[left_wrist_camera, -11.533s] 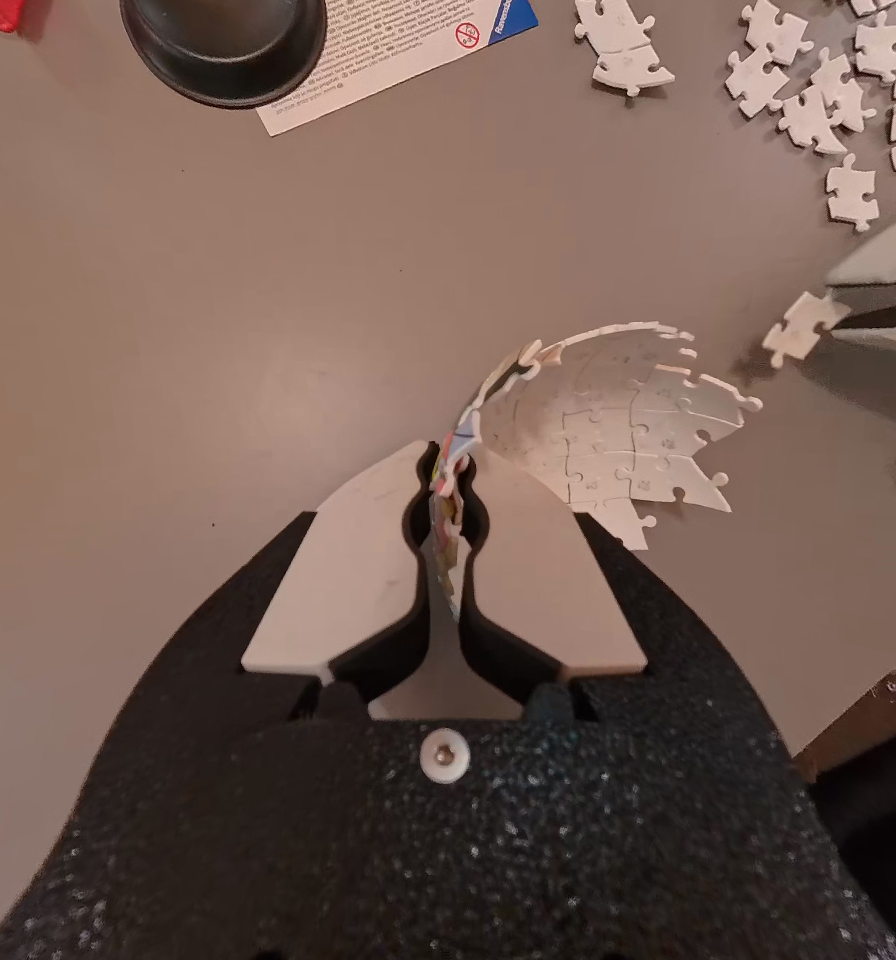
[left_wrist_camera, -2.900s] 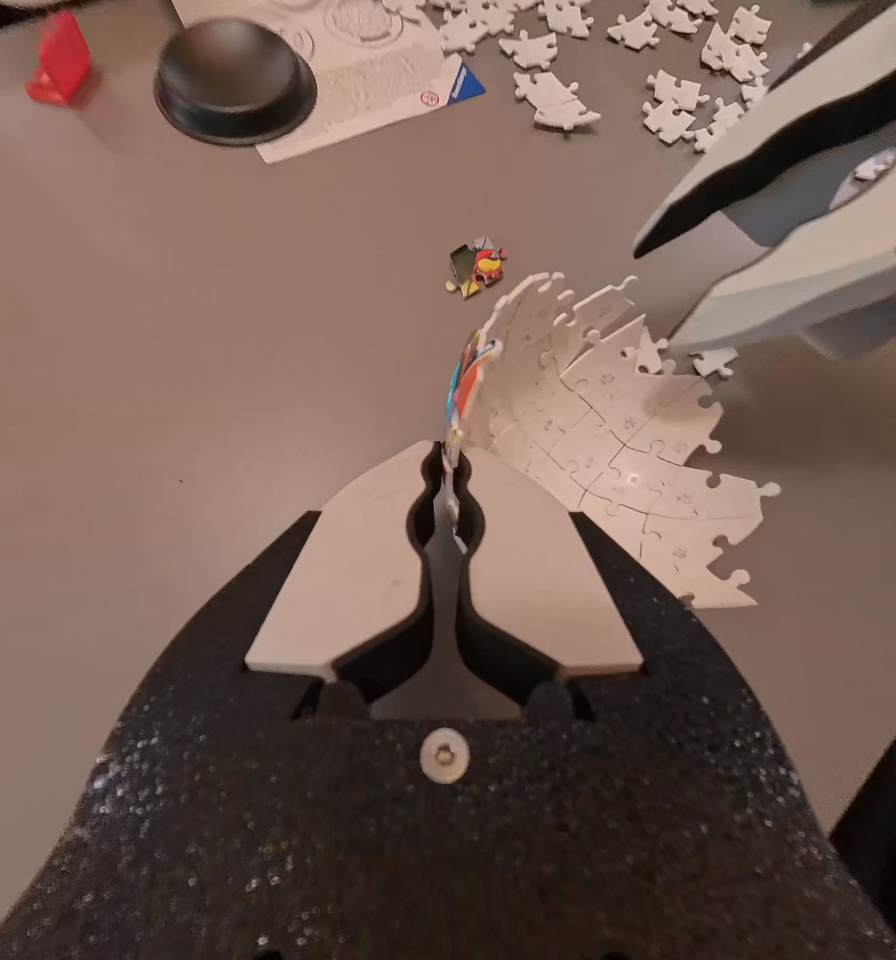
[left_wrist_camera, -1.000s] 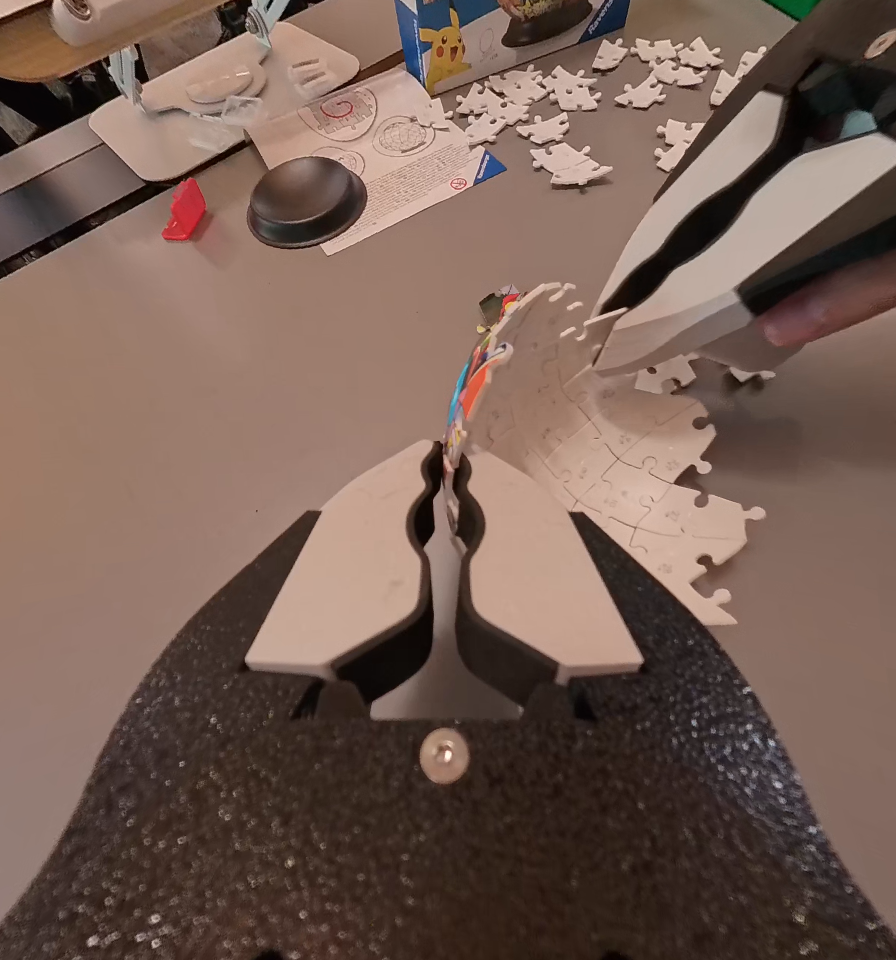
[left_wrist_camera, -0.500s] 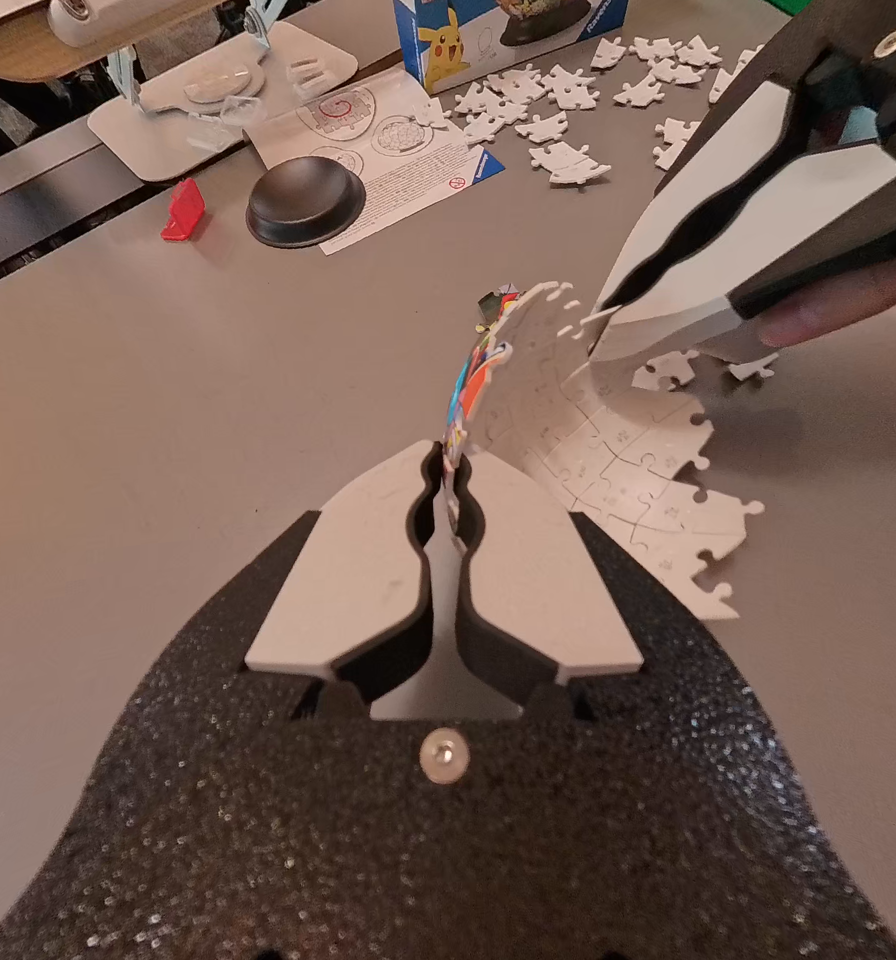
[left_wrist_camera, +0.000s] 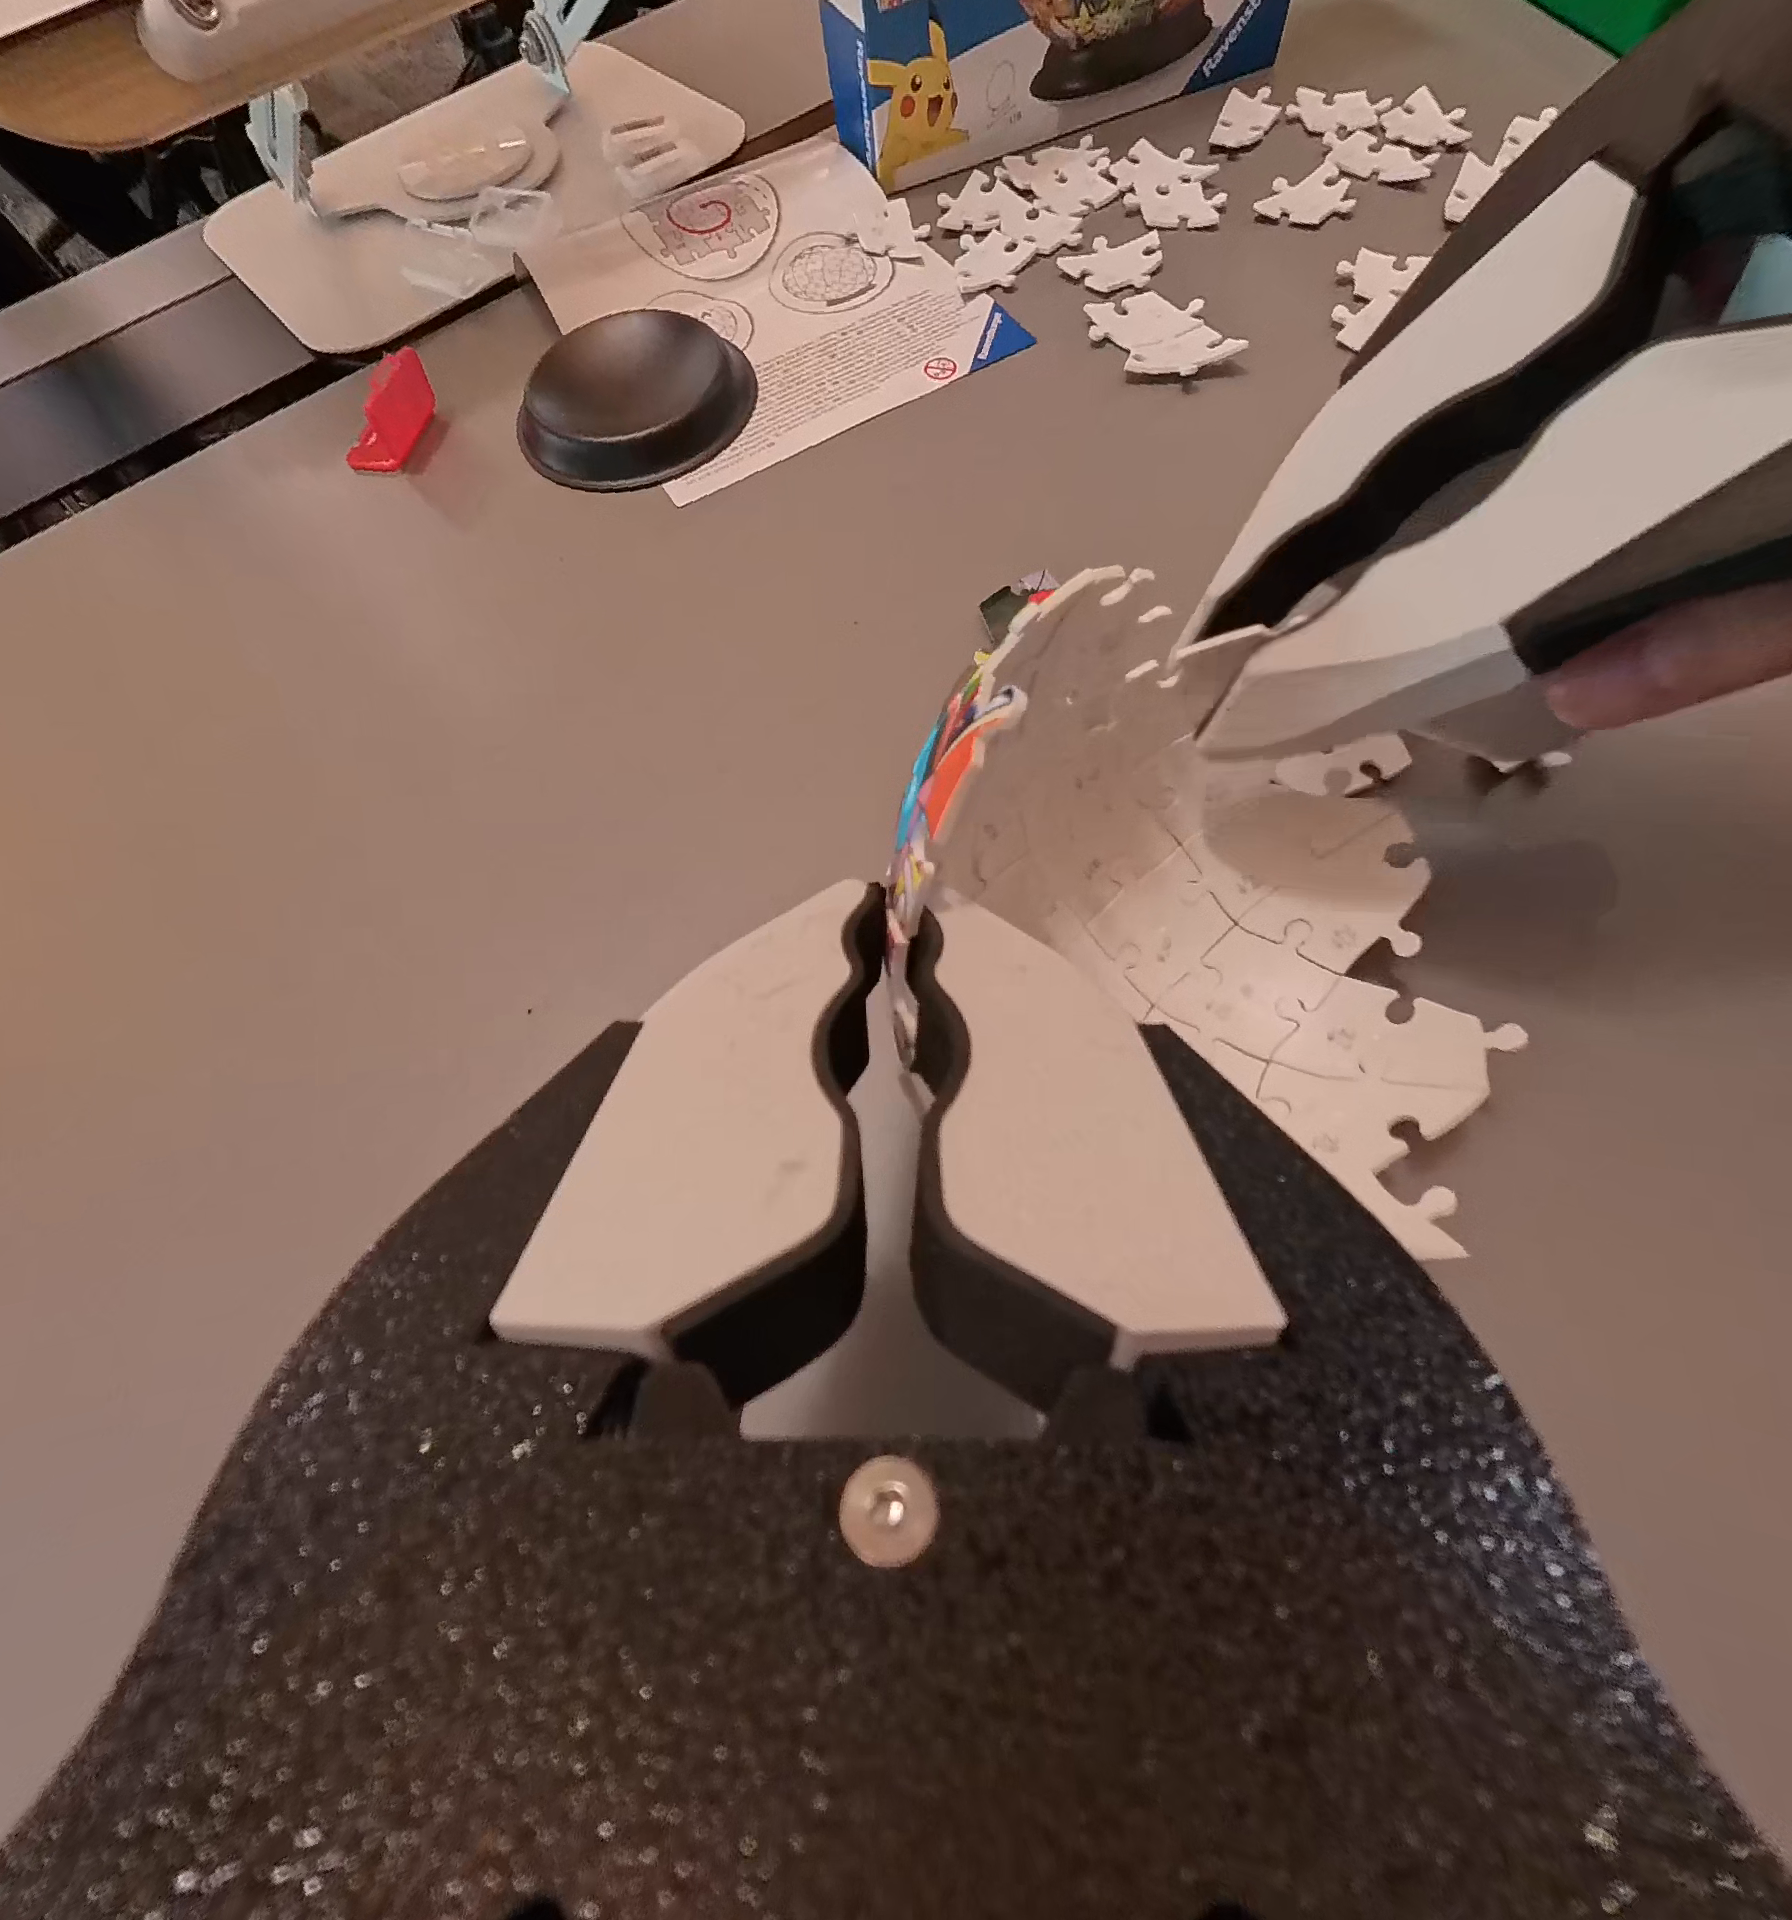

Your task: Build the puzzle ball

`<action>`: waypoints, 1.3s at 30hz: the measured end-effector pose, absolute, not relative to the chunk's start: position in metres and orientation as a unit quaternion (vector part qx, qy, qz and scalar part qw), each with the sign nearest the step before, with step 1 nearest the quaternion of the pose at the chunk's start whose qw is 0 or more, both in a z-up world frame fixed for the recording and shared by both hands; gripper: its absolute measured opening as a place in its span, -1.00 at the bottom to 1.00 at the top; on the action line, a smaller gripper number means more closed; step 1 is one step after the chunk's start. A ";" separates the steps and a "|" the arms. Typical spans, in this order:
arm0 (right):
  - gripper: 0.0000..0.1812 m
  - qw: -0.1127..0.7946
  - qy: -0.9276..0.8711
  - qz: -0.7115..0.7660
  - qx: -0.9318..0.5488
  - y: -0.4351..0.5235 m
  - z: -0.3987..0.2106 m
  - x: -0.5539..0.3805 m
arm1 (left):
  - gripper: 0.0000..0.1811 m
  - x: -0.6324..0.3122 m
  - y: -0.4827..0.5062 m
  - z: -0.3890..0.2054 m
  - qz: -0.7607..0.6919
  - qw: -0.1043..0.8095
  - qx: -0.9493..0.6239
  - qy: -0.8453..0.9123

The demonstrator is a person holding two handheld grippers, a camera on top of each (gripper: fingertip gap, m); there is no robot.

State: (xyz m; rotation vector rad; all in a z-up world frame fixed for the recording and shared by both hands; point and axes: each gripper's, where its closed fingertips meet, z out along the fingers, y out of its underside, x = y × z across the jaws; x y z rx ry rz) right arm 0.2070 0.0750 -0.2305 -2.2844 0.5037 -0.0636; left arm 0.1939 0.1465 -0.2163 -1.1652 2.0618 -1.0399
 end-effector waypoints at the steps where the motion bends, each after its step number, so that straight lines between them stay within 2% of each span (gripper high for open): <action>1: -0.73 0.394 0.201 -0.018 -0.897 0.075 -0.230 0.206 | -0.97 0.194 0.147 -0.216 -0.387 0.274 -0.433 0.767; 4: -0.60 0.403 0.203 -0.010 -0.893 0.073 -0.226 0.205 | -0.97 0.194 0.148 -0.217 -0.386 0.274 -0.435 0.766; 18: -0.58 0.415 0.172 -0.048 -0.892 0.072 -0.207 0.213 | -0.97 0.194 0.149 -0.216 -0.385 0.275 -0.435 0.766; 23: -0.61 0.382 0.169 -0.148 -0.896 0.042 -0.191 0.265 | -0.97 0.194 0.150 -0.217 -0.386 0.276 -0.434 0.766; 28: -0.62 0.319 0.107 -0.126 -0.933 0.039 -0.231 0.295 | -0.97 0.195 0.151 -0.216 -0.386 0.277 -0.434 0.766; 32: -0.62 0.310 0.017 -0.094 -0.946 0.059 -0.252 0.291 | -0.97 0.195 0.150 -0.216 -0.387 0.276 -0.434 0.765; 36: -0.62 0.274 -0.002 -0.063 -0.960 0.062 -0.272 0.288 | -0.96 0.194 0.148 -0.214 -0.391 0.270 -0.433 0.766; 39: -0.68 0.282 -0.005 -0.041 -0.959 0.066 -0.274 0.284 | -0.93 0.194 0.147 -0.213 -0.395 0.269 -0.431 0.765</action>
